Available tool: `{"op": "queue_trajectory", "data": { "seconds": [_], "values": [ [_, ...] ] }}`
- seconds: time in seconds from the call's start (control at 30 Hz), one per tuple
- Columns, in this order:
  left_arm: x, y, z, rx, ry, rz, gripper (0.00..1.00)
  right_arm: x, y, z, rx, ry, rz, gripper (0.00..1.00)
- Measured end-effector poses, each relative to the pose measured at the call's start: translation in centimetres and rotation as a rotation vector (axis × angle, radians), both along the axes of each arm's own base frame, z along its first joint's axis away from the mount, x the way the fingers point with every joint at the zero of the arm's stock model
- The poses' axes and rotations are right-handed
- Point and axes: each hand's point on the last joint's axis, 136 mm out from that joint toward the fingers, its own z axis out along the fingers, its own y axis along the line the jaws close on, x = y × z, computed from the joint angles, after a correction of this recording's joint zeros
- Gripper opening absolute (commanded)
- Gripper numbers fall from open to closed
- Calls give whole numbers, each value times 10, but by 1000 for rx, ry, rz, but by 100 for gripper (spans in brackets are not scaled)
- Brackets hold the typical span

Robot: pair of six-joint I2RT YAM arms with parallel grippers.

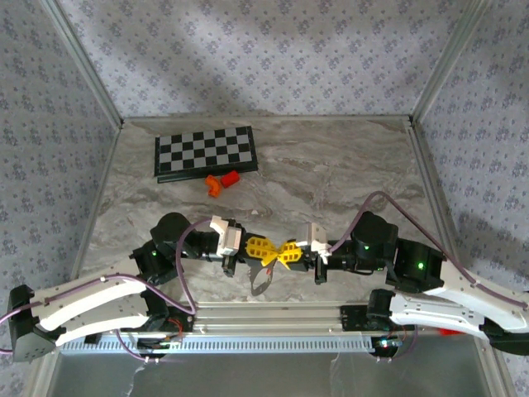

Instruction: Put the keys on the keyring

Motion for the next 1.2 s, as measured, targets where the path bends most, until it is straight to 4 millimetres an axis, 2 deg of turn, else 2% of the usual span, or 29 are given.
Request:
{"op": "queue_trajectory", "data": {
  "seconds": [0.37, 0.53, 0.73, 0.83, 1.03, 1.2],
  "values": [
    [0, 1, -1, 5, -1, 5, 0, -1, 0, -2, 3, 2, 7, 21],
    [4, 2, -1, 6, 4, 31, 0, 0, -8, 1, 59, -1, -18, 25],
    [12, 0, -10, 26, 21, 76, 0, 3, -18, 1, 112, 26, -62, 36],
    [16, 0, -14, 33, 28, 95, 0, 5, -17, -1, 130, 49, -76, 37],
    [19, -1, -16, 37, 32, 113, 0, 11, -14, -19, 117, 90, -105, 35],
    [20, -1, -16, 36, 33, 119, 0, 15, -13, -21, 130, 101, -128, 36]
  ]
}}
